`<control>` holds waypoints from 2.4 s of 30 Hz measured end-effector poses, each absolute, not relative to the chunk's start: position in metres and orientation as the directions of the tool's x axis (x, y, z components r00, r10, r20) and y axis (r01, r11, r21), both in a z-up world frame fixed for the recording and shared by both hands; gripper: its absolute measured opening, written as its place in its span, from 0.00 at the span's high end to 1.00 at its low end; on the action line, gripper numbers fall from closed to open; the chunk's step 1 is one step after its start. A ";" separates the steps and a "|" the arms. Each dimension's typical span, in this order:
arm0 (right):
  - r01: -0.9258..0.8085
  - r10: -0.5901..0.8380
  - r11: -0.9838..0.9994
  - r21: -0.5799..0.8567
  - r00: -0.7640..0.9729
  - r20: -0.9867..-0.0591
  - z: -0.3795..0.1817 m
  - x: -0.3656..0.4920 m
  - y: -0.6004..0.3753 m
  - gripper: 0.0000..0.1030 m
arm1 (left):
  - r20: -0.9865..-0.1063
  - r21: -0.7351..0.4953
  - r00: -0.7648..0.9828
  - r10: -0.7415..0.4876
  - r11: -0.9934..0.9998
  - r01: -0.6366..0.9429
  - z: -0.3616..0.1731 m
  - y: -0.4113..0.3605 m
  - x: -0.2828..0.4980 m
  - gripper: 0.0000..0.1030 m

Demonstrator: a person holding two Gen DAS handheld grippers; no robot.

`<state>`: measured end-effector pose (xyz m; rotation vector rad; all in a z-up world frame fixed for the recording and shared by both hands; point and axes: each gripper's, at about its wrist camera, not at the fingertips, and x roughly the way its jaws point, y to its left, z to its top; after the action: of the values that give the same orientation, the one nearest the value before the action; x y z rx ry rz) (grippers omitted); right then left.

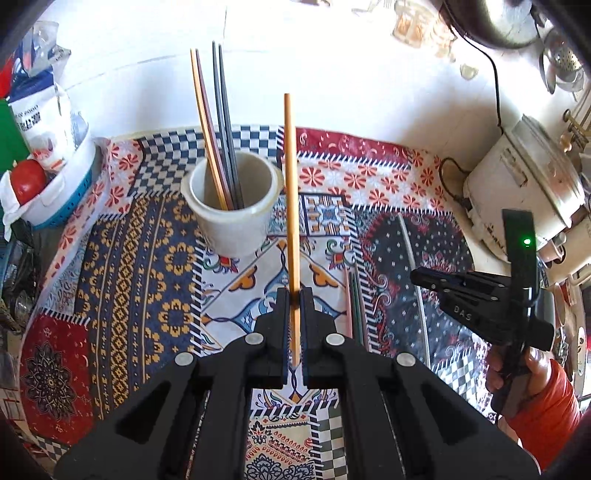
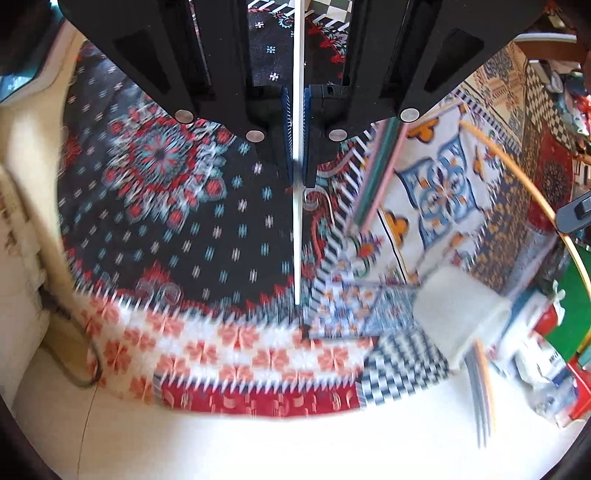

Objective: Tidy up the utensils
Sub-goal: 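Lift both held chopsticks upright and carry them over the white cup, then drop both chopsticks into the white cup and open both tools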

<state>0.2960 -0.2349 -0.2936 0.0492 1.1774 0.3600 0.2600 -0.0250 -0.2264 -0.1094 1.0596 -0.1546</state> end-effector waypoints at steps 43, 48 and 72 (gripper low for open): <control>-0.588 0.560 0.790 0.177 0.571 -0.600 -0.109 0.342 -0.126 0.96 | -0.740 -0.109 0.669 -0.071 0.994 -0.015 -0.141 0.030 0.314 0.97; -0.610 0.545 0.774 0.170 0.505 -0.669 -0.140 0.353 -0.101 0.96 | -0.779 -0.112 0.623 -0.071 0.993 -0.026 -0.161 0.032 0.332 0.97; -0.602 0.514 0.781 0.163 0.474 -0.715 -0.162 0.357 -0.100 0.73 | -0.794 -0.142 0.602 -0.081 0.988 -0.055 -0.173 0.039 0.343 0.90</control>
<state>0.3573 -0.0996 -0.1624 -0.1171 0.8326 0.6847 0.3428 0.0388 -0.1726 -0.1580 0.9255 -0.0153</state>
